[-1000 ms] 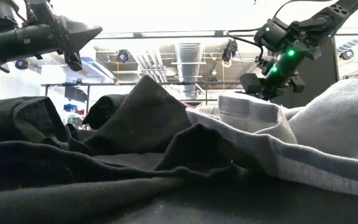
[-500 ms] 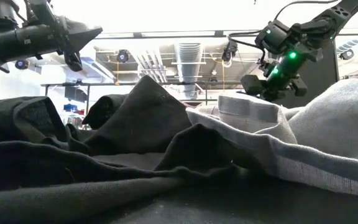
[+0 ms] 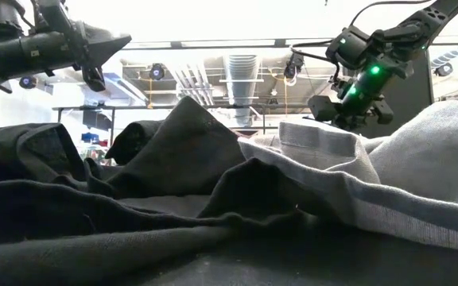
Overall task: Sort towels by color in basket
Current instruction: Put the blue towel into the right transparent bin
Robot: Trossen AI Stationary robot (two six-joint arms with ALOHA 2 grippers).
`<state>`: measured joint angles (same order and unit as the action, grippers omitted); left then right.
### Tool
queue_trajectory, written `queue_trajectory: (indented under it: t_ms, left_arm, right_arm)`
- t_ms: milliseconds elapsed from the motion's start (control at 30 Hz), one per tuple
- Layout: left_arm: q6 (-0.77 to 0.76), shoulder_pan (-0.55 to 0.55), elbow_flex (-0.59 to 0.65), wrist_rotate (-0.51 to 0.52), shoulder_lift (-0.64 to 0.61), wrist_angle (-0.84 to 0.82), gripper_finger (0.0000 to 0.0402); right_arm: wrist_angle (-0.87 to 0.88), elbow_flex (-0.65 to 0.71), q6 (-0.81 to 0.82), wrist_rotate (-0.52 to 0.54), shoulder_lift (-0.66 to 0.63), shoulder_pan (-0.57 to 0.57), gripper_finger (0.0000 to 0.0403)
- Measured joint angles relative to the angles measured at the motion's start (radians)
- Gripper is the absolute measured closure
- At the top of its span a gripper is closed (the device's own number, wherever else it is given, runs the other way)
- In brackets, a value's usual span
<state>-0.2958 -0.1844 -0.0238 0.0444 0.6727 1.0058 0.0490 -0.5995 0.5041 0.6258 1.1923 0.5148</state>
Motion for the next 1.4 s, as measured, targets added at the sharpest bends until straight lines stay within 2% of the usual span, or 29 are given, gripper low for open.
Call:
queue_trajectory:
  t_ms: [467, 633, 933, 1067, 1200, 1400]
  left_arm:
    - [0.000, 0.000, 0.000, 0.000, 0.000, 0.000, 0.0402]
    - [0.000, 0.000, 0.000, 0.000, 0.000, 0.001, 0.0402]
    - [0.000, 0.000, 0.000, 0.000, 0.000, 0.001, 0.0402]
    - [0.000, 0.000, 0.000, 0.000, 0.000, 0.001, 0.0402]
    - [0.000, 0.000, 0.000, 0.000, 0.000, 0.000, 0.0402]
    - [0.000, 0.000, 0.000, 0.000, 0.000, 0.000, 0.0402]
  right_arm:
    - [0.001, -0.001, -0.017, 0.002, 0.000, 0.000, 0.0248]
    - [0.015, -0.045, -0.051, 0.002, -0.001, 0.000, 0.0206]
    - [0.244, -0.210, -0.059, -0.002, -0.001, 0.000, 0.0140]
    - [0.291, -0.265, -0.061, -0.011, 0.000, 0.000, 0.0113]
    - [0.303, -0.295, -0.062, -0.075, 0.000, 0.001, 0.0089]
    - [0.317, -0.292, -0.055, -0.104, 0.000, 0.000, 0.0074]
